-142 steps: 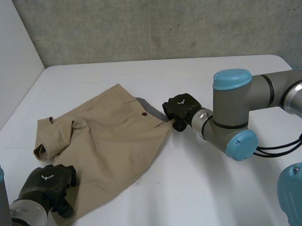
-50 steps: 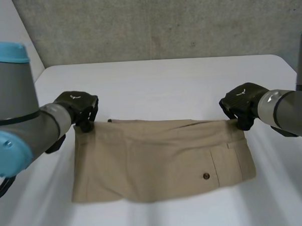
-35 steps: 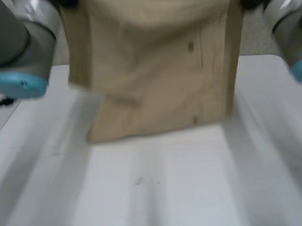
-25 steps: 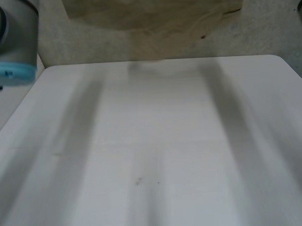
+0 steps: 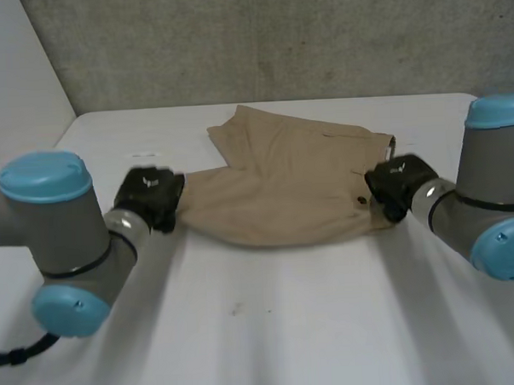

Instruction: Fold the shorts.

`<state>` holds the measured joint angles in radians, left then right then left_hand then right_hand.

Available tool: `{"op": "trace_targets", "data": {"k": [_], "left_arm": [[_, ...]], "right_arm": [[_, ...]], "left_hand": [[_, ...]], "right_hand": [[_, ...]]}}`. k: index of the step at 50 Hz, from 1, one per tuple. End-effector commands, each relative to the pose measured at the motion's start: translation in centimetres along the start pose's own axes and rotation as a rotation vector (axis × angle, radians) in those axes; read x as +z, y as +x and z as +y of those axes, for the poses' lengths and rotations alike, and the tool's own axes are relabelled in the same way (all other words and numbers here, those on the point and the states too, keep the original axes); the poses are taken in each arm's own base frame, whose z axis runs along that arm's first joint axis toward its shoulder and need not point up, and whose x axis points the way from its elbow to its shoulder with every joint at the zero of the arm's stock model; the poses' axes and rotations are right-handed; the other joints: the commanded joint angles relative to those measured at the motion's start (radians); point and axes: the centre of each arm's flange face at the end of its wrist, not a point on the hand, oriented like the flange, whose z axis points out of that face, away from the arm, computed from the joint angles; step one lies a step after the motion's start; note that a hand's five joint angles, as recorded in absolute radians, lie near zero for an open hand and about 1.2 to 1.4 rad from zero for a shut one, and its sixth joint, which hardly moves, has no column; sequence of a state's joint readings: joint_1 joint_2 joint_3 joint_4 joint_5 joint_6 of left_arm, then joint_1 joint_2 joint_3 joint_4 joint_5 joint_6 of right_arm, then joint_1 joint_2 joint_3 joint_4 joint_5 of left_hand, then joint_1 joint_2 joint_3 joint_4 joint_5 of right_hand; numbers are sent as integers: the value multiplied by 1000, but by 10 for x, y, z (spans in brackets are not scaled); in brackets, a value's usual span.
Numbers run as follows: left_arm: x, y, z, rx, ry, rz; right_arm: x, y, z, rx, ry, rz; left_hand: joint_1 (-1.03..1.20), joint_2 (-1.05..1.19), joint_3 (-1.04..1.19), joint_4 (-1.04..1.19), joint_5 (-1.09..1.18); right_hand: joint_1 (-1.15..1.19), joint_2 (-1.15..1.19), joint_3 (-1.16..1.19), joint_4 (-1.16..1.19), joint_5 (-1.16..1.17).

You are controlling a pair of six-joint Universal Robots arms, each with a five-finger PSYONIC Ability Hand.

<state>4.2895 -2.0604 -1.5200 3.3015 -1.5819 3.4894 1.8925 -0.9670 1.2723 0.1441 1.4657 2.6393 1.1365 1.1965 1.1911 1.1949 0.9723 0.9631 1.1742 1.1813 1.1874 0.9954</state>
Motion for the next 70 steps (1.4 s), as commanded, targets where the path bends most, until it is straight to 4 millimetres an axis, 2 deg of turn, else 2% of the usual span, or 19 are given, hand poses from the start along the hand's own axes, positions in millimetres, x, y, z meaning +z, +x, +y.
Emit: {"op": "trace_targets", "data": {"k": [1, 7, 12, 17, 21, 24, 27, 32, 36, 40, 42, 45, 49, 52, 54, 59, 61, 65, 70], "left_arm": [[-38, 0, 2, 20, -117, 41], [-74, -2, -6, 32, -160, 59], [-107, 0, 1, 89, -269, 109], [-157, 4, 8, 212, -409, 213], [-185, 3, 0, 274, -393, 235], [-204, 3, -14, 321, -307, 246], [-209, 2, -21, 336, -257, 239], [-202, 1, -26, 350, -226, 227], [-167, 3, -19, 351, -235, 217], [-148, 6, -9, 347, -270, 222], [-146, 6, -8, 347, -275, 221], [-142, 7, -2, 344, -298, 222], [-143, 8, -1, 340, -301, 227], [-145, 10, -3, 346, -292, 235], [-148, 11, -6, 356, -279, 237], [-151, 7, -22, 362, -207, 207], [-149, -2, -47, 352, -107, 157], [-123, -4, -65, 343, 4, 140], [-75, 3, -57, 344, 11, 159]], "right_arm": [[-28, 3, -3, -24, -70, -27], [-59, 0, -5, -66, -131, -70], [-94, -12, 8, -169, -256, -170], [-134, -24, 21, -272, -351, -269], [-167, -31, 23, -355, -356, -311], [-178, -32, 19, -382, -325, -316], [-184, -35, 16, -382, -282, -335], [-181, -37, 11, -360, -230, -362], [-163, -34, 15, -331, -217, -346], [-141, -31, 16, -288, -204, -314], [-138, -31, 15, -273, -198, -309], [-128, -27, 10, -170, -156, -262], [-119, -22, 4, -70, -97, -206], [-115, -21, 3, -17, -73, -186], [-113, -20, 4, 4, -60, -172], [-110, -18, 6, 15, -44, -154], [-108, -19, 8, 13, -34, -147], [-107, -21, 11, 12, -31, -148], [-109, -25, 13, 10, -36, -160]], "left_hand": [[260, 200, 205, 201, 249], [260, 200, 205, 201, 249], [260, 200, 205, 201, 249], [260, 200, 205, 201, 249], [260, 200, 205, 201, 249], [260, 200, 205, 201, 249], [260, 200, 205, 201, 249], [260, 200, 205, 201, 249], [260, 200, 205, 201, 249], [260, 200, 205, 201, 249], [260, 200, 205, 201, 249], [260, 200, 205, 201, 249], [260, 200, 205, 201, 249], [-428, -488, -482, -486, -438], [-742, -802, -797, -801, -753], [-879, -939, -934, -937, -889], [-888, -948, -942, -946, -898], [-864, -924, -919, -923, -875], [-803, -863, -857, -861, -813]], "right_hand": [[433, 222, 215, 209, 226], [433, 222, 215, 209, 226], [433, 222, 215, 209, 226], [433, 222, 215, 209, 226], [433, 222, 215, 209, 226], [433, 222, 215, 209, 226], [433, 222, 215, 209, 226], [433, 222, 215, 209, 226], [433, 222, 215, 209, 226], [433, 222, 215, 209, 226], [349, 138, 131, 125, 142], [-84, -295, -302, -309, -291], [-311, -522, -529, -536, -518], [-347, -558, -565, -571, -553], [-353, -564, -571, -577, -559], [-350, -561, -568, -574, -556], [-350, -561, -568, -574, -556], [-350, -561, -568, -574, -556], [-350, -561, -568, -574, -556]]}}
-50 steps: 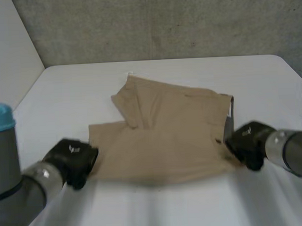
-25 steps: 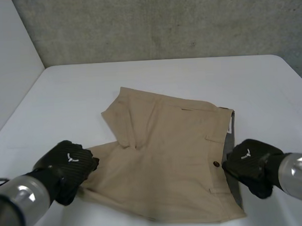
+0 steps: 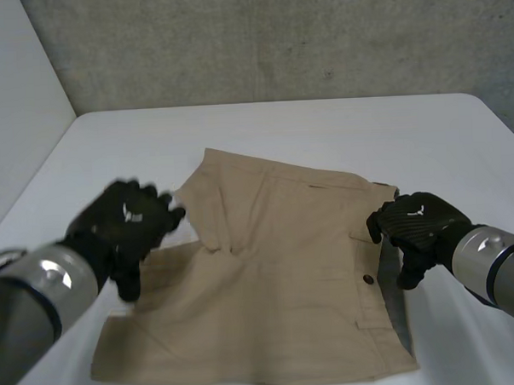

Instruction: Fold the shorts.

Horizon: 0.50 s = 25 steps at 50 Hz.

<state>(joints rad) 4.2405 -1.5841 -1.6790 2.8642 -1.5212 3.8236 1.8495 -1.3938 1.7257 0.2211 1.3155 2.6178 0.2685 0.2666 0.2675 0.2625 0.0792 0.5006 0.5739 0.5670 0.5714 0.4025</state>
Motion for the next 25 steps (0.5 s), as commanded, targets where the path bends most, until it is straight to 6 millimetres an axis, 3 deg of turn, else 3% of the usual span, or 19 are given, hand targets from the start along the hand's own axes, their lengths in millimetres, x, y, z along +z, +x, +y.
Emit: {"op": "trace_targets", "data": {"k": [1, 3, 11, 20, 25], "left_arm": [[65, -5, -3, 1, 56, -2], [91, -4, 2, 1, 38, 10], [163, -9, 7, -4, 80, 22], [203, 3, 14, -7, 169, 141], [223, 3, 29, -25, 127, 170]], "right_arm": [[0, -6, 4, -8, -8, -17], [0, -7, 6, -6, -14, -18], [4, -8, 10, -5, -18, -21], [6, -11, 16, -1, -33, -30], [8, -12, 19, 0, -36, -31]], "left_hand": [[74, 76, 75, 80, 89], [106, 108, 107, 112, 121], [189, 190, 190, 195, 203], [195, 196, 196, 201, 209], [244, 246, 245, 250, 259]], "right_hand": [[113, 40, 46, 42, 36], [113, 40, 46, 42, 36], [119, 45, 52, 48, 42], [128, 54, 61, 57, 51], [128, 54, 61, 57, 51]]}}
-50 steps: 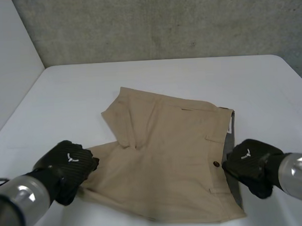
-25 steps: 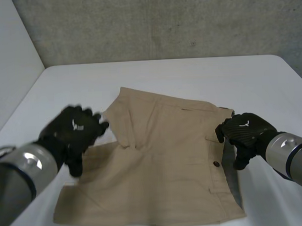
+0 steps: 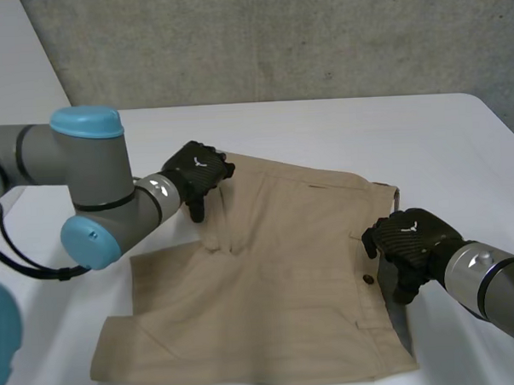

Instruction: Fold the shorts.

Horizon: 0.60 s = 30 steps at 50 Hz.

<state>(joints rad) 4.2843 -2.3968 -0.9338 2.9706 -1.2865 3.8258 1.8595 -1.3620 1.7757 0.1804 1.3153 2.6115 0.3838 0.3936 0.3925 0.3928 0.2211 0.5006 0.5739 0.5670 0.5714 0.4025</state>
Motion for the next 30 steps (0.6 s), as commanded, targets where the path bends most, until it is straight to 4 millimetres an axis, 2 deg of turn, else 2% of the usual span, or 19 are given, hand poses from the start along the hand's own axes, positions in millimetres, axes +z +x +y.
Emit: {"op": "trace_targets", "data": {"k": [1, 4, 7, 22, 26, 29, 30], "left_arm": [[21, -2, 21, -31, -41, 51], [26, -8, 36, -57, -94, 67], [31, -12, 40, -60, -97, 60], [31, -14, 45, -67, -110, 58], [24, -16, 40, -71, -121, 63], [21, -15, 40, -75, -133, 67], [13, -18, 41, -85, -153, 65]], "right_arm": [[2, -1, 3, -1, -3, -2], [2, -2, 5, -2, -6, -4], [2, -2, 5, -3, -6, -4], [3, 0, 6, -3, -7, 4], [3, 0, 6, -6, -7, 3], [3, 0, 6, -6, -7, 3], [3, 0, 6, -6, -7, 3]], "left_hand": [[141, 131, 132, 132, 129], [196, 187, 188, 187, 185], [243, 234, 235, 234, 232], [575, 566, 567, 566, 564], [889, 879, 880, 880, 877], [948, 938, 940, 939, 936], [977, 968, 969, 968, 966]], "right_hand": [[128, 54, 61, 57, 51], [128, 54, 61, 57, 51], [128, 54, 61, 57, 51], [128, 54, 61, 57, 51], [128, 54, 61, 57, 51], [128, 54, 61, 57, 51], [128, 54, 61, 57, 51]]}}
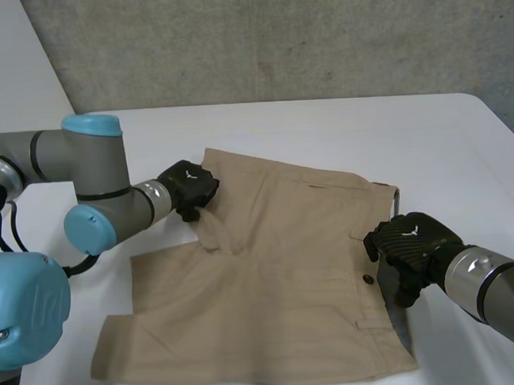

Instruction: Fold the shorts.

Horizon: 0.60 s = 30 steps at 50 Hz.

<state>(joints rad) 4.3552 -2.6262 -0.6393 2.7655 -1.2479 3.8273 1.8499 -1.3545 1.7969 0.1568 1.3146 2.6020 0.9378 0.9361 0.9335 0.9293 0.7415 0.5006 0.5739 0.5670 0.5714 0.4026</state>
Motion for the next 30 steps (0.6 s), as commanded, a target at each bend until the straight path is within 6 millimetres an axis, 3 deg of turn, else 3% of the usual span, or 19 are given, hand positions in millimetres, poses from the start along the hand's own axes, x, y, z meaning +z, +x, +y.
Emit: {"op": "trace_targets", "data": {"k": [1, 14, 18, 19, 30], "left_arm": [[-21, -4, -2, -20, -46, 4], [-60, -3, 12, -68, -169, -7], [-65, -4, 11, -72, -186, -24], [-71, -3, 11, -69, -198, -33], [-81, -24, -7, -33, -149, -178]], "right_arm": [[0, -1, 0, -4, 2, -2], [-1, -4, 0, -8, 3, -12], [-2, -5, 1, -7, 0, -14], [-2, -7, 1, -9, 1, -21], [-7, -7, -3, -16, 12, -21]], "left_hand": [[424, 425, 428, 432, 445], [292, 294, 296, 300, 314], [74, 76, 79, 83, 96], [-205, -203, -200, -196, -183], [-219, -218, -215, -211, -198]], "right_hand": [[128, 54, 61, 57, 51], [133, 60, 67, 63, 57], [130, 57, 64, 60, 54], [130, 57, 64, 60, 54], [130, 57, 64, 60, 54]]}}
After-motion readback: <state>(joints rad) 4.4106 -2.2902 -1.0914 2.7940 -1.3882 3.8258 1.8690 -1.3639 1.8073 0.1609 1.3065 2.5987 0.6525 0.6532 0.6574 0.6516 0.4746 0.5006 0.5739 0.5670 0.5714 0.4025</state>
